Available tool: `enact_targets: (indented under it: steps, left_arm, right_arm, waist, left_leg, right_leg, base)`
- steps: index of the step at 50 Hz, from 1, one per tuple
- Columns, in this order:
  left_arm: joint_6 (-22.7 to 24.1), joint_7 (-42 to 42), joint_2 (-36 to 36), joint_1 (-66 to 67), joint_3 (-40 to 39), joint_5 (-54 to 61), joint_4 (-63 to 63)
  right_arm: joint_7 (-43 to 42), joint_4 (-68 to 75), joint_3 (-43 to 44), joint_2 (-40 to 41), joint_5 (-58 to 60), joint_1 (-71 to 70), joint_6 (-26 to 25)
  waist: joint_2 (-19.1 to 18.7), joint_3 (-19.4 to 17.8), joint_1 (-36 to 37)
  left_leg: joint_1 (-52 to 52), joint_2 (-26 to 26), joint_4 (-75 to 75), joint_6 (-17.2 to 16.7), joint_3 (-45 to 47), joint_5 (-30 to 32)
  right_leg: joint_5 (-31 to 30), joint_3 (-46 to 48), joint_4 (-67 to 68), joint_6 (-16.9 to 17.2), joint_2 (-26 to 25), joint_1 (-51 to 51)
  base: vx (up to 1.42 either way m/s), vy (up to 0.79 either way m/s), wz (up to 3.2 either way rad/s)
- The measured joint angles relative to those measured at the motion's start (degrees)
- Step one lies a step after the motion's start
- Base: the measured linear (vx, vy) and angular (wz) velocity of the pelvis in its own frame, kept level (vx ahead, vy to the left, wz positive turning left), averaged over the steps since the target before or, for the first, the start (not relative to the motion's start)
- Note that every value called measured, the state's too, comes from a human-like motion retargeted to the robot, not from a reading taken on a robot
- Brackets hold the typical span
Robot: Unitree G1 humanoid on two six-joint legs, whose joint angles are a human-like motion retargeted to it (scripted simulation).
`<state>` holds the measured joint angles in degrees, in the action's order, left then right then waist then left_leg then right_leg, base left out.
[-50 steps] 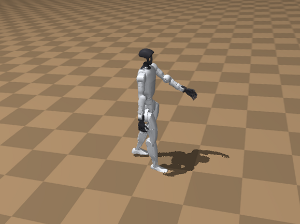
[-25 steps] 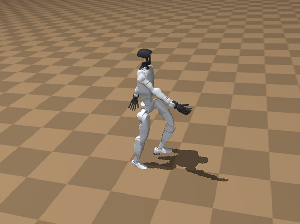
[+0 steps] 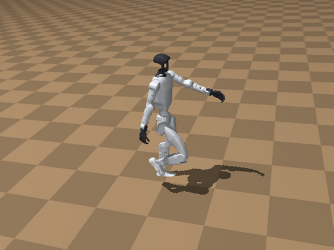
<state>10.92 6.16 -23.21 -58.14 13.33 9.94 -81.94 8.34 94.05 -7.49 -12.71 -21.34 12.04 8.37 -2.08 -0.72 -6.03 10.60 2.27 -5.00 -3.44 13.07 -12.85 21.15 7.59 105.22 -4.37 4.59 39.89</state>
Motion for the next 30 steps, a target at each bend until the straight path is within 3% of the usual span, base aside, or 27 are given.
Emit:
enact_targets:
  steps: [5,9,10,12,14,18,21,24,27,30]
  left_arm:
    - [0.17,2.09,0.63,-3.65,-0.58,-0.49,1.53]
    - [1.09,2.73,3.32,0.93,-3.18,1.63,1.65]
    - [1.55,2.63,4.18,2.89,-3.82,2.96,1.56]
    - [1.92,1.42,5.89,7.57,-4.75,6.63,0.98]
    - [1.23,1.9,7.28,13.29,-5.44,6.65,-0.22]
    - [-0.36,7.61,9.83,28.96,-5.36,0.6,-4.53]
    - [-0.77,14.33,11.63,42.48,-3.5,0.61,-8.27]
    - [1.3,15.53,13.12,54.96,-1.16,2.89,-11.82]
    - [2.65,17.06,13.83,66.66,-0.03,4.59,-13.05]
    - [2.63,19.19,14.22,77.02,-0.38,7.24,-11.59]
  right_arm:
    - [2.27,0.86,-0.23,-0.86,0.86,0.01,-0.67]
    - [1.42,1.05,1.83,-1.31,0.99,-5.67,-0.56]
    - [0.71,1.1,2.48,-1.48,0.66,-7.83,-0.41]
    - [-1.57,1.08,4.34,-1.68,1.24,-13.39,-1.44]
    - [-2.71,0.75,5.53,-1.33,2.52,-19.64,-2.92]
    - [-3.71,-0.76,1.7,0.66,-4.46,-32.57,-2.75]
    - [-6.83,-3.05,1.51,1.42,-8.37,-41.95,-0.41]
    - [-10.6,-6.49,3.27,1.03,-11.67,-50.2,3.73]
    - [-11.92,-8.94,2.86,0.37,-15.59,-57.3,6.87]
    - [-12.78,-9.88,1.24,-0.6,-18.18,-63.12,8.78]
  waist:
    - [-0.09,1.0,-1.82]
    - [0.92,1.44,-2.18]
    - [1.27,1.07,-2.35]
    - [3.37,-1.54,-2.08]
    - [5.47,-3.34,0.87]
    - [9.83,-6.57,9.64]
    - [11.4,-1.29,10.41]
    - [11.77,1.14,12.81]
    - [12.96,1.21,16.42]
    - [13.24,1.36,18.82]
  left_leg:
    - [2.61,-0.35,0.0,0.36,-1.95,-1.44]
    - [4.43,-1.51,2.21,-0.27,-3.37,-3.12]
    - [5.41,-1.9,2.91,-0.43,-3.85,-3.58]
    - [9.8,-3.96,3.82,0.38,-4.96,-4.1]
    - [12.88,-6.06,5.29,2.26,-4.0,-3.18]
    - [10.44,-8.69,23.24,4.52,2.56,-1.33]
    - [-14.99,-2.95,65.31,5.95,4.84,-11.72]
    - [-31.45,1.31,90.71,9.62,4.9,-19.48]
    - [-40.57,2.44,101.82,11.59,5.28,-23.11]
    - [-46.92,3.12,103.66,11.9,5.22,-24.73]
  right_leg:
    - [0.73,2.46,-19.4,0.76,1.4,-0.04]
    - [-2.21,7.15,-55.85,3.37,2.86,-11.55]
    - [-4.1,9.09,-68.59,4.52,2.87,-16.82]
    - [-15.07,9.48,-94.34,8.78,1.55,-29.91]
    - [-23.75,6.44,-106.68,11.61,0.8,-37.55]
    - [-23.98,-1.0,-110.22,13.52,3.01,-45.74]
    - [-22.53,-2.06,-109.91,12.79,4.07,-41.94]
    - [-20.12,-3.52,-108.95,12.57,3.97,-40.25]
    - [-18.21,-5.94,-108.09,12.47,4.79,-41.02]
    - [-16.69,-7.33,-107.34,12.13,4.97,-41.98]
  base:
    - [0.48,-0.02,0.37]
    - [0.52,-0.07,0.32]
    - [0.59,-0.1,0.4]
    - [0.63,-0.13,0.1]
    - [0.6,-0.17,-0.91]
    - [0.54,-0.18,-1.63]
    - [0.37,-0.08,-0.19]
    - [0.44,0.01,-0.29]
    - [0.48,0.04,-0.62]
    - [0.47,0.06,-0.41]
